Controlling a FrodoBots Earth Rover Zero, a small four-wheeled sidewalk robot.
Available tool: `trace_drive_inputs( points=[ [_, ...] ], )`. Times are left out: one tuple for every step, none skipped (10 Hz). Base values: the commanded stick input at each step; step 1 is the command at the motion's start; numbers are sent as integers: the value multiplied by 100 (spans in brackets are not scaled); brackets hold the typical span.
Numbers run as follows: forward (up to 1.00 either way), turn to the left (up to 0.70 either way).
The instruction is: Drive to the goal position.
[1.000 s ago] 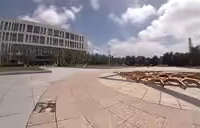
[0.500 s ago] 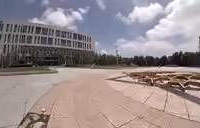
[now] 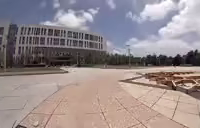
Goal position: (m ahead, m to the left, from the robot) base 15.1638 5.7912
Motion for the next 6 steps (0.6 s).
trace_drive_inputs(
  points=[
    [100,-7],
    [100,-19],
    [100,-16],
    [100,0],
    [100,-1],
    [100,-4]
  ],
)
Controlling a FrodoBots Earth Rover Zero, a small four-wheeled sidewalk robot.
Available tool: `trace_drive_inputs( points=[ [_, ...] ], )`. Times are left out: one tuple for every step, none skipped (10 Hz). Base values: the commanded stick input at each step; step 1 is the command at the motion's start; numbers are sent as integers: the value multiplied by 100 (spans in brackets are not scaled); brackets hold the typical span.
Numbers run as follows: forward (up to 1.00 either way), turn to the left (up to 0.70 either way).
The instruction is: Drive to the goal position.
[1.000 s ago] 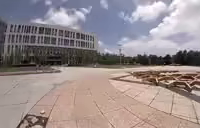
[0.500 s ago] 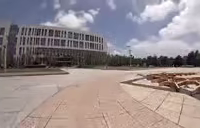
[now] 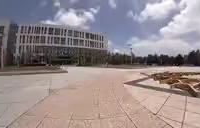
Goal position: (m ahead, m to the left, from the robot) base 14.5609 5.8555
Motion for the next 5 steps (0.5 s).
trace_drive_inputs(
  points=[
    [100,0],
    [100,0],
    [100,-18],
    [100,0],
    [100,0]
  ],
)
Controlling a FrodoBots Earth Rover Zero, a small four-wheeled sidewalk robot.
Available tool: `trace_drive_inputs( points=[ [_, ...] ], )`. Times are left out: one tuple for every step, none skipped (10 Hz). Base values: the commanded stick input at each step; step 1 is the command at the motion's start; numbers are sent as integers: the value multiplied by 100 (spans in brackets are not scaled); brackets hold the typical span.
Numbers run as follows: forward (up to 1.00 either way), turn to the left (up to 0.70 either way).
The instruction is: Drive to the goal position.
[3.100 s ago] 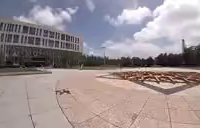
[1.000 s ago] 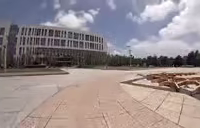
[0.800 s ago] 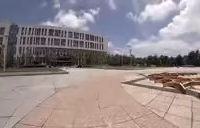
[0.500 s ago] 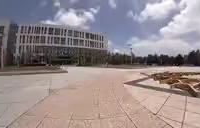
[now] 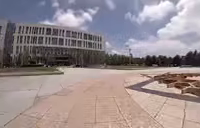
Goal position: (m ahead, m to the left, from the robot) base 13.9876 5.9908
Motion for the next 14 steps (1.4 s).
trace_drive_inputs(
  points=[
    [100,0],
    [100,0],
    [100,-7],
    [100,-15],
    [100,-9],
    [100,0],
    [100,0],
    [100,0],
    [100,0],
    [100,0],
    [100,-11],
    [100,-8],
    [100,0],
    [100,0]
  ],
)
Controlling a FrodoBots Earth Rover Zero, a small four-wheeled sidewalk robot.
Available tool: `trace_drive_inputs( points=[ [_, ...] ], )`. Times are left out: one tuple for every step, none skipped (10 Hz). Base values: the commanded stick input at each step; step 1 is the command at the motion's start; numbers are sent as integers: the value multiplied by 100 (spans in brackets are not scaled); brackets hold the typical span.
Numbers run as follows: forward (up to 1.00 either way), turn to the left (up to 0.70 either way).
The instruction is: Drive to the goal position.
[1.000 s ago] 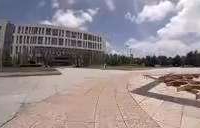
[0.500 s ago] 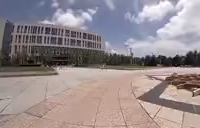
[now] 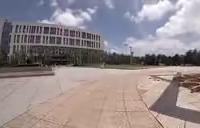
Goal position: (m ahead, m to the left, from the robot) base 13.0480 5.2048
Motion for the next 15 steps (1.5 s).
trace_drive_inputs(
  points=[
    [100,0],
    [100,0],
    [100,0],
    [100,0],
    [100,0],
    [100,0],
    [100,0],
    [100,0],
    [100,0],
    [100,0],
    [100,0],
    [100,0],
    [100,0],
    [100,0],
    [100,0]
  ],
)
